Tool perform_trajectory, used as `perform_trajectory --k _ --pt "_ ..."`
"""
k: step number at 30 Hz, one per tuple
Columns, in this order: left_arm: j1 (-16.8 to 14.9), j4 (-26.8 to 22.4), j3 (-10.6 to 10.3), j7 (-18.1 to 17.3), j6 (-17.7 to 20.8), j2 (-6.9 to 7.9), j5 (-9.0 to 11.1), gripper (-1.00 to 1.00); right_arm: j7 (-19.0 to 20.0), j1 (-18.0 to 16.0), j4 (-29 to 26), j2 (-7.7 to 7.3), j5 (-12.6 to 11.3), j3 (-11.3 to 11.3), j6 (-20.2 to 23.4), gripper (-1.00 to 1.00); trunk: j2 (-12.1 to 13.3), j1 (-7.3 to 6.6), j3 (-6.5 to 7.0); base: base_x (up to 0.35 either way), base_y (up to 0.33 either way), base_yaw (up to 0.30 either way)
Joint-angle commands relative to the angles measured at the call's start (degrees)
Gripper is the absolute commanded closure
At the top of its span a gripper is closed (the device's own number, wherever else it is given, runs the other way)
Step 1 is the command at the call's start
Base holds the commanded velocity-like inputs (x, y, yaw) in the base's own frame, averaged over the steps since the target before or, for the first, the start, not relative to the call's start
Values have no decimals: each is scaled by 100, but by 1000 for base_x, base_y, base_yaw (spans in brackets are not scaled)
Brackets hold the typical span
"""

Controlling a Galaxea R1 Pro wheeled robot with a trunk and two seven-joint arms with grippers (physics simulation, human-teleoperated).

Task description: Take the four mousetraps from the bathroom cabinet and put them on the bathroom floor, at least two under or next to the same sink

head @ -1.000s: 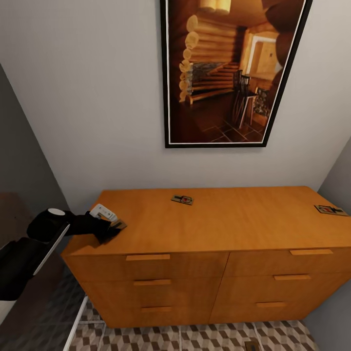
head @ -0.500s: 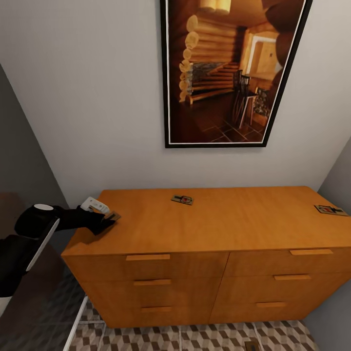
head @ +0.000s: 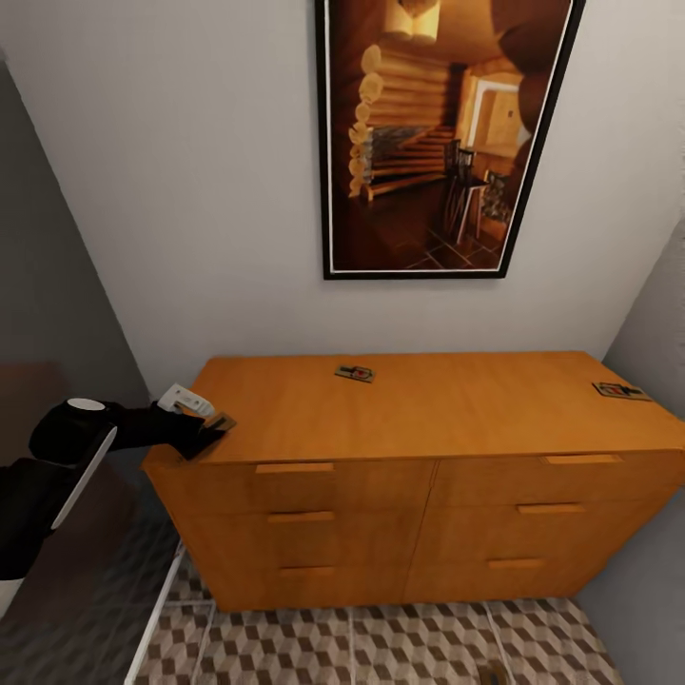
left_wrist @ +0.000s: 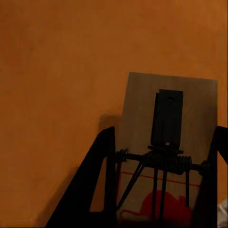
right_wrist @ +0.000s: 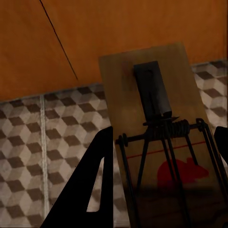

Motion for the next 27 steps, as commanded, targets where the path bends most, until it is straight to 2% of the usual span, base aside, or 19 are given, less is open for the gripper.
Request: perform_trajectory --k 1,11,20,27 --pt "-6 -4 -7 -18 21 4 -24 100 79 -3 6 0 -76 7 -17 100 -4 -4 -6 -328 0 0" --pt "-5 -3 -23 -18 13 4 -20 100 79 -3 6 0 -77 7 -17 100 -4 -4 -6 -332 -30 0" --pt "-7 -3 -42 -18 9 -86 -21 100 79 -3 6 0 -77 7 -19 100 -4 -4 -6 -325 -156 0" --pt "-2 32 -47 -18 -13 -100 -19 100 79 -3 6 0 -77 7 -18 100 -4 -4 -6 -305 -194 0"
